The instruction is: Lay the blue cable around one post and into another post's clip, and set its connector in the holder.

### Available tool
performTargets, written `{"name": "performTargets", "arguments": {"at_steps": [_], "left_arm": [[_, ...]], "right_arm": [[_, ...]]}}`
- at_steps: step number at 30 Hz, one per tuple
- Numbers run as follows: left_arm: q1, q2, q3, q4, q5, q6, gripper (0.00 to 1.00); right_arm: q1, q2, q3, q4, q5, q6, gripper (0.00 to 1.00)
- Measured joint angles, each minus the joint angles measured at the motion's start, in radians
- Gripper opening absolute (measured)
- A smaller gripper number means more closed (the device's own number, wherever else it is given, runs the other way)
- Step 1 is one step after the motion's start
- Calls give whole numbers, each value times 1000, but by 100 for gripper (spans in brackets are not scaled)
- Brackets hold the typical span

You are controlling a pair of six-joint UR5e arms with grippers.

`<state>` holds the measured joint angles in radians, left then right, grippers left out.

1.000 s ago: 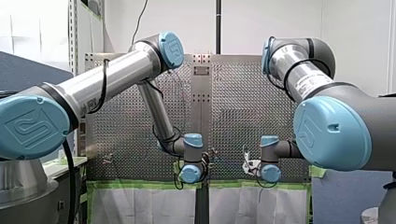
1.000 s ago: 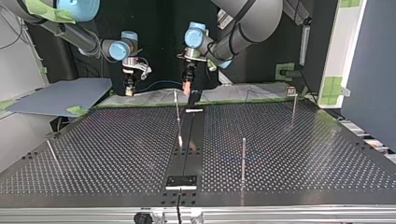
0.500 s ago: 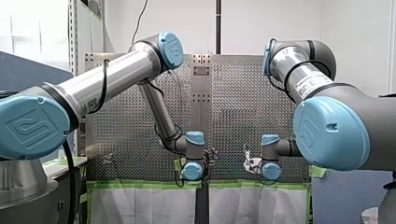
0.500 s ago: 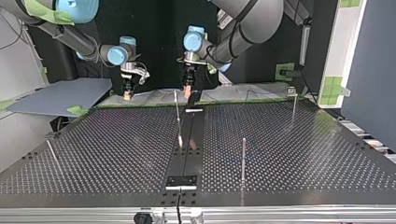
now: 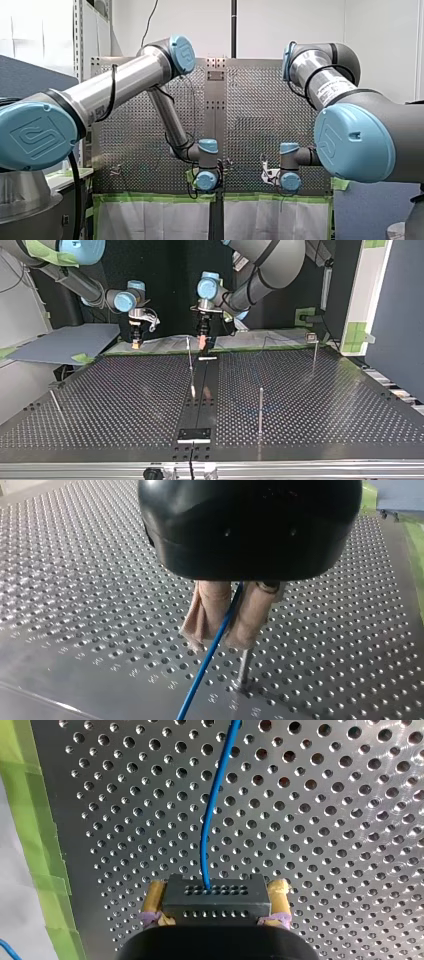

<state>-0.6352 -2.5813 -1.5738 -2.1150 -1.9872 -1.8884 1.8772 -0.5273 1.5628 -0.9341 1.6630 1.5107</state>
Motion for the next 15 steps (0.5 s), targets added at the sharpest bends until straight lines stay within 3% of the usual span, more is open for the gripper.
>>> {"name": "performTargets", "arguments": {"at_steps": [15], "left_arm": [[16,-34,75,-53,25,-36,22]], "right_arm": [[-1,0,-3,-5,-3,0,3]]}}
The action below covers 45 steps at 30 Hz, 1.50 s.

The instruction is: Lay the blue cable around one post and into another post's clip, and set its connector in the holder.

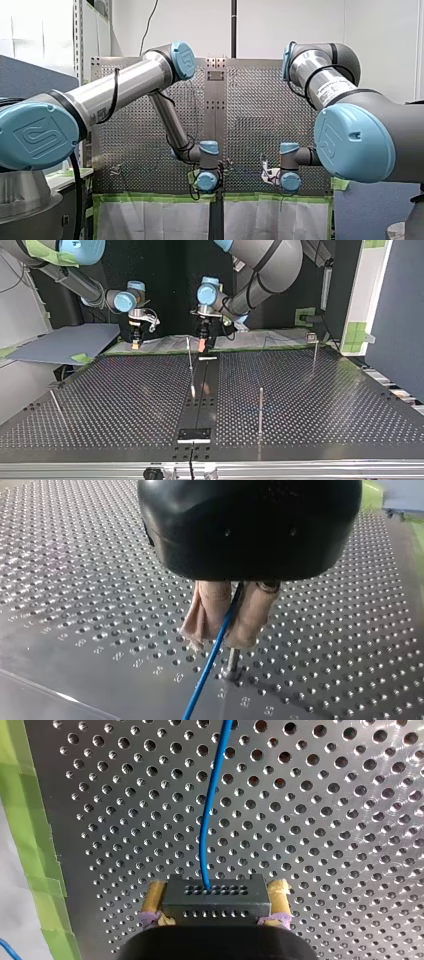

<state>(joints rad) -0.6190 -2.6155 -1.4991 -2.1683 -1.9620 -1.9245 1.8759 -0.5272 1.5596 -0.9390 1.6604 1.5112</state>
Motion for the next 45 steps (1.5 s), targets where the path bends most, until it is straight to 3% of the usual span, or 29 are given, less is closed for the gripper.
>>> {"name": "performTargets", "arguments": {"at_steps": [6,13,19,22,24,28,36,45], "left_arm": [[11,0,21,-13,1,3,22],[22,0,23,-17,1,8,22],[27,0,23,-23,5,13,22],[28,0,23,-24,9,14,16],[29,0,24,-23,18,14,16],[31,1,30,-27,46,19,0],[33,1,52,-55,101,51,0],[36,1,53,-71,57,71,0]], "right_arm": [[-5,0,-8,3,1,4,3],[-19,0,-25,1,-1,21,3],[-33,0,-56,27,-2,24,3],[-39,0,-63,31,-2,24,3],[-42,0,-66,32,-2,25,3],[-47,0,-68,31,-2,25,3],[-55,0,-69,28,-4,25,3],[-63,0,-86,34,-5,27,3]]}}
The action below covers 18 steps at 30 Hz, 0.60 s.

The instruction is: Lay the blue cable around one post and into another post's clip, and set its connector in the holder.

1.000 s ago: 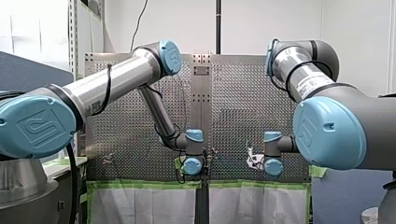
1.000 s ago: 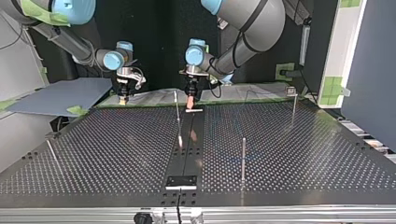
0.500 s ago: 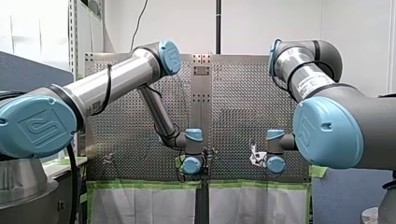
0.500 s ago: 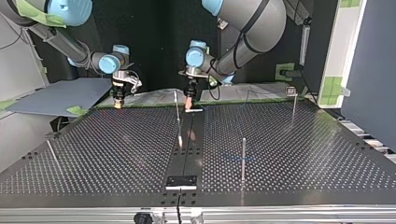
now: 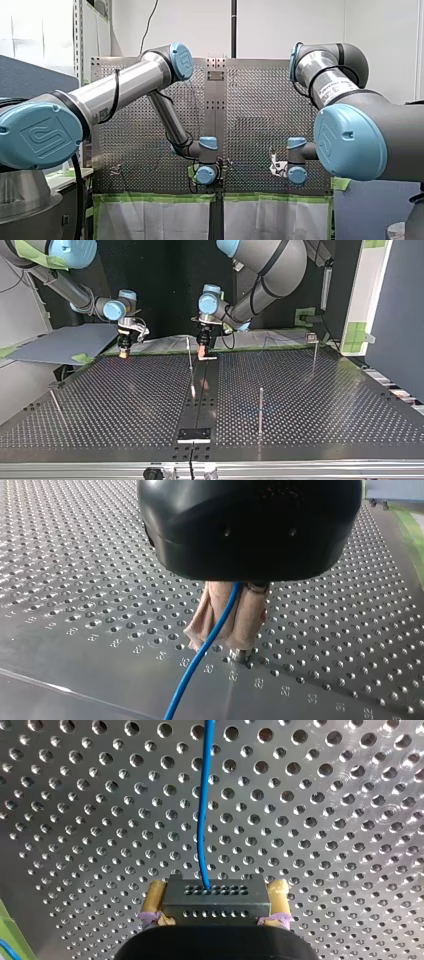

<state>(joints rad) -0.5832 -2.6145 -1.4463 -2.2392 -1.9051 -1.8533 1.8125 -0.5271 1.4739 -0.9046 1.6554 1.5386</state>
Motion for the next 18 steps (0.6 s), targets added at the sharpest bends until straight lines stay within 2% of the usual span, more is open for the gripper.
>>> {"name": "performTargets", "arguments": {"at_steps": [3,5,6,8,9,10,11,12,13,14,18], "left_arm": [[2,0,0,-2,-2,2,0],[2,0,0,-8,-3,4,14],[3,0,0,-15,-3,5,14],[2,0,0,-27,-3,9,41],[2,0,0,-35,-4,14,41],[2,0,0,-42,-5,19,61],[1,0,0,-49,-7,25,76],[0,1,0,-57,-12,32,76],[-1,1,0,-63,-15,38,91],[-2,1,0,-69,-20,44,100],[-9,4,-6,-103,-35,77,100]], "right_arm": [[-2,0,-1,4,0,0,3],[-3,0,-2,5,0,-1,3],[-3,0,-2,6,0,-1,3],[-3,0,-2,8,0,-2,3],[-3,0,-2,9,0,-2,3],[-3,0,-2,10,0,-2,3],[-3,0,-2,12,0,-2,3],[-3,0,-2,13,0,-2,3],[-3,0,-2,14,0,-3,3],[-3,0,-2,14,0,-3,3],[-3,0,-2,17,0,-1,3]]}}
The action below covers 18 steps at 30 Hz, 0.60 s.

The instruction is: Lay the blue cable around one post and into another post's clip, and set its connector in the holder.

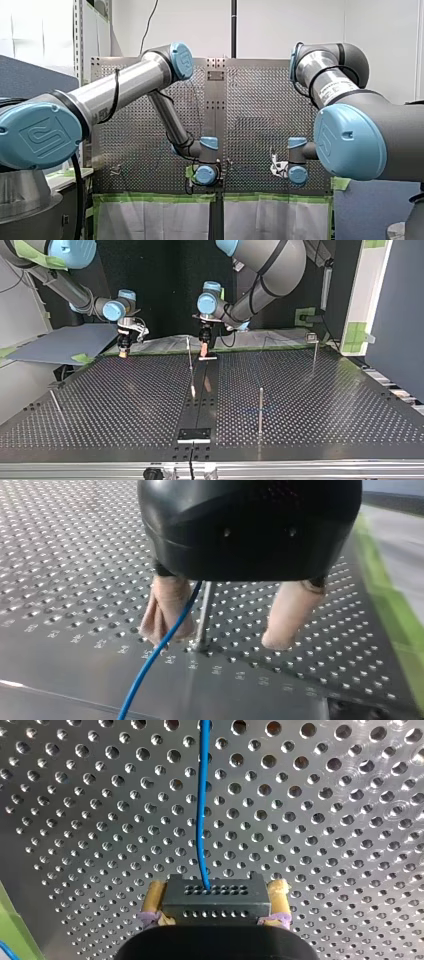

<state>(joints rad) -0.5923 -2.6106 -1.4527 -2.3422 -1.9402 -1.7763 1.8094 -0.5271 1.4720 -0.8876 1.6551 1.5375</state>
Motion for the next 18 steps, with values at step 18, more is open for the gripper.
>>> {"name": "performTargets", "arguments": {"at_steps": [18], "left_arm": [[-22,138,-143,-140,73,127,100]], "right_arm": [[0,2,0,13,0,6,3]]}}
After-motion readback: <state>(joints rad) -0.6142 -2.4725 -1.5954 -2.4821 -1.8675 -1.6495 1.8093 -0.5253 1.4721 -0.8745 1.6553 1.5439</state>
